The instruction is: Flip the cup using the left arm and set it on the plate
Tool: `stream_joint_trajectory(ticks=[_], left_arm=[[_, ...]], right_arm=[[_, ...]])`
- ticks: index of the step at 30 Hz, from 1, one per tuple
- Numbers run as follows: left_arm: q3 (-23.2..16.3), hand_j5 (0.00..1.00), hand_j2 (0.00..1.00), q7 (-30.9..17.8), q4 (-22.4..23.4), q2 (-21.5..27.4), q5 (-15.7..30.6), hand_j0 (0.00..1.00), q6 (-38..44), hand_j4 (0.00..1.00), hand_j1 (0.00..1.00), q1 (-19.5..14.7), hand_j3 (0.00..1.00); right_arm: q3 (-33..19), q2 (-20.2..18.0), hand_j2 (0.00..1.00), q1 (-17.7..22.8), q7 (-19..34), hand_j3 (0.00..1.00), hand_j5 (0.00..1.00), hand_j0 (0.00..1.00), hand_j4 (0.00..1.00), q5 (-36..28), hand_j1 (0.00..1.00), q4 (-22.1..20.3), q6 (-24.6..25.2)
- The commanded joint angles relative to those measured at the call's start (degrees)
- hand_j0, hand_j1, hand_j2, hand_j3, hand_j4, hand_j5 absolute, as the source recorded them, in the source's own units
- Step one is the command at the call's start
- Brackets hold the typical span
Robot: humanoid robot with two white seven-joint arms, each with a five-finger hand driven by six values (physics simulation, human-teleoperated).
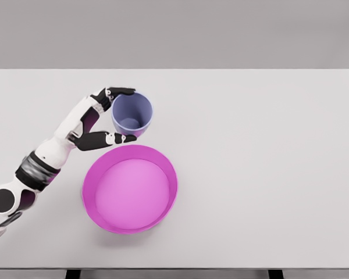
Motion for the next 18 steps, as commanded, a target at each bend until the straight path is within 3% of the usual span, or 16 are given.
stream_joint_trajectory(ticks=[1,18], left_arm=[[0.04,0.71,0.71,0.01,-0.03,0.1,0.05,0.71,-1.05,0.71,0.71,0.09,0.71],[-0.05,0.72,0.72,0.01,-0.03,0.97,0.23,0.72,-6.42,0.72,0.72,6.06,0.72]], right_arm=[[0.0,0.0,1.0,0.0,0.01,1.0,1.0,1.0,1.0,0.0,1.0,0.0,0.0],[0.0,0.0,1.0,0.0,0.01,1.0,1.0,1.0,1.0,0.0,1.0,0.0,0.0]])
